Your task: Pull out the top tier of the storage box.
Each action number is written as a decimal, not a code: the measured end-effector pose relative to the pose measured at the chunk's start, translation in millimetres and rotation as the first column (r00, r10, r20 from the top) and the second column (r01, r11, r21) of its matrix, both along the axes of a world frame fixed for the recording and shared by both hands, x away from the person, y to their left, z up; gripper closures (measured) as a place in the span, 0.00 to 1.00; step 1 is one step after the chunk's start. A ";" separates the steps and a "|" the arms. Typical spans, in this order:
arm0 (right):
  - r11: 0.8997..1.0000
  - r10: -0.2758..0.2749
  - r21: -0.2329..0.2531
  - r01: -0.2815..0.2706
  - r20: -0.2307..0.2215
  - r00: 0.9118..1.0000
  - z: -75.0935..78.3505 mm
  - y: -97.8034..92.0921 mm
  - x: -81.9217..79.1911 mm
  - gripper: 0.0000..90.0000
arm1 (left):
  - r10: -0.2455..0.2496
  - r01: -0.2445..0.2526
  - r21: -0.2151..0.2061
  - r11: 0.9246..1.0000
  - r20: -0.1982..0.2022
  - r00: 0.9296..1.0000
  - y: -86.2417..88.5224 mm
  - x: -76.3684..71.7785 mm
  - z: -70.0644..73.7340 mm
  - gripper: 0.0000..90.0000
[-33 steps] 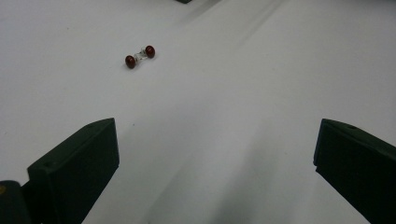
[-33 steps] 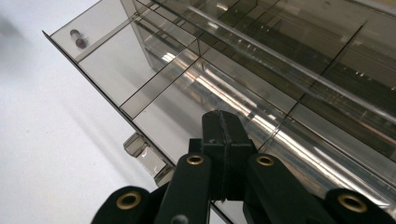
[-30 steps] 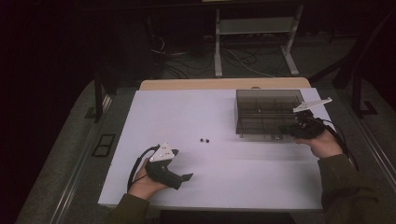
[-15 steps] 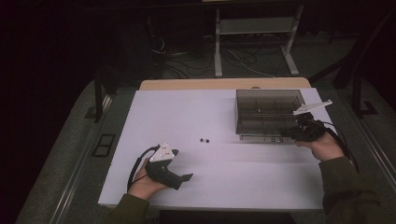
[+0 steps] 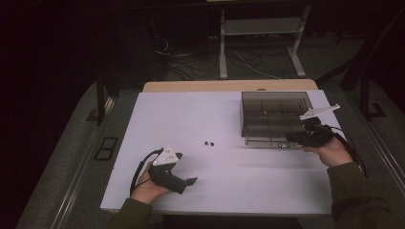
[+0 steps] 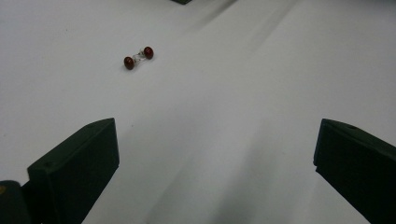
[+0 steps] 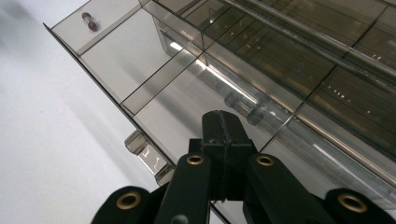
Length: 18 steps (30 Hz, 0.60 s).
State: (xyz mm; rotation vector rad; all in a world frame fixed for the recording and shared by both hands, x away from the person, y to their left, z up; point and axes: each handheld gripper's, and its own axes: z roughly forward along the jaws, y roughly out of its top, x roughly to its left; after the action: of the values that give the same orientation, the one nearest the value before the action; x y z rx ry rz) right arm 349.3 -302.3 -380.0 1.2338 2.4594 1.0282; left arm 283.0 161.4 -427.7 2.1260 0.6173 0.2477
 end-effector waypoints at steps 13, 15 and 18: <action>1.000 0.004 -0.004 -0.004 -0.010 1.000 -0.2 -1.0 -2.9 0.99 | -0.001 0.001 0.000 1.000 0.000 1.000 -0.1 -0.1 0.1 0.00; 1.000 0.004 -0.003 -0.004 -0.010 1.000 -0.1 -1.0 -3.0 0.99 | -0.002 0.002 0.000 1.000 0.000 1.000 -0.1 0.0 0.0 0.00; 1.000 0.004 0.000 -0.004 -0.004 1.000 0.4 -0.9 -3.5 0.98 | -0.001 0.001 0.000 1.000 0.000 1.000 0.2 0.1 0.2 0.00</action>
State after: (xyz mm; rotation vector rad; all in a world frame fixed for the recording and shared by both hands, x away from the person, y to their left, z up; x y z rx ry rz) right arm 345.8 -303.2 -379.6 1.2326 2.4655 1.0271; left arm 283.0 161.6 -427.6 2.1265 0.6160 0.2474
